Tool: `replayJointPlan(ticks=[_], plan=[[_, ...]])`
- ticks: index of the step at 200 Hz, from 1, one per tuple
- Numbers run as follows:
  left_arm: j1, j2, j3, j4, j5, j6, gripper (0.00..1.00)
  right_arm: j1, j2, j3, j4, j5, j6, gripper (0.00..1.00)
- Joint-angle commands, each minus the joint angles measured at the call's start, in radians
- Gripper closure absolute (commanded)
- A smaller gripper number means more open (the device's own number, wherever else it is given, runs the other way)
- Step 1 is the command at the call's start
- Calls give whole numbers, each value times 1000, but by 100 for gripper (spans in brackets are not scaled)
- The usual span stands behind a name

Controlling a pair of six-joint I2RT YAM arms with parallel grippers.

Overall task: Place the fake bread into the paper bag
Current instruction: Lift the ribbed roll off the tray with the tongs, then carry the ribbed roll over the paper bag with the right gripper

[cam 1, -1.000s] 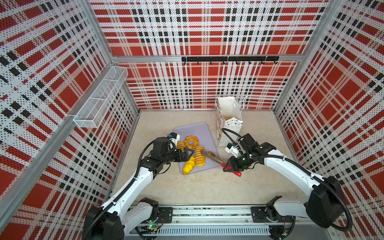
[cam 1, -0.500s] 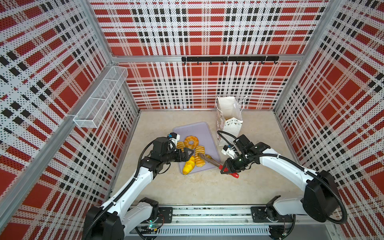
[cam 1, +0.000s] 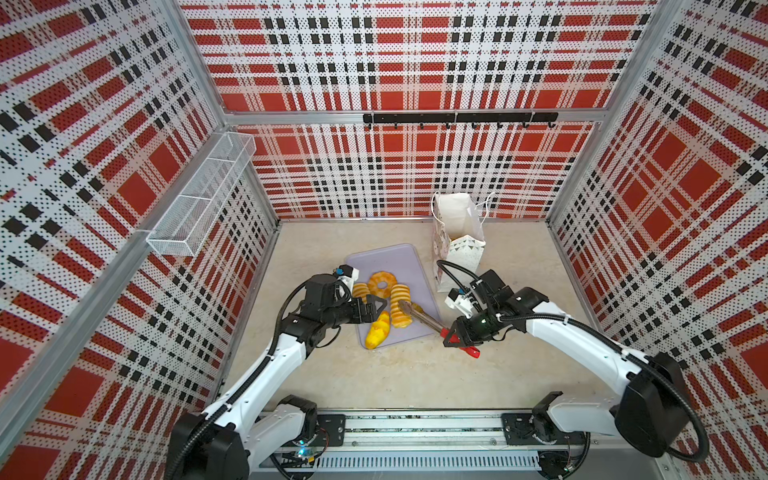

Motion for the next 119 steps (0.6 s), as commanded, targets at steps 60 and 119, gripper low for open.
replayJointPlan(ticks=[60, 119], plan=[[5, -213, 6, 184, 21, -136, 2, 2, -373, -157, 363, 20, -7, 75], [-11, -284, -6, 375, 80, -140, 2, 3, -553, -246, 698, 143, 16, 75]])
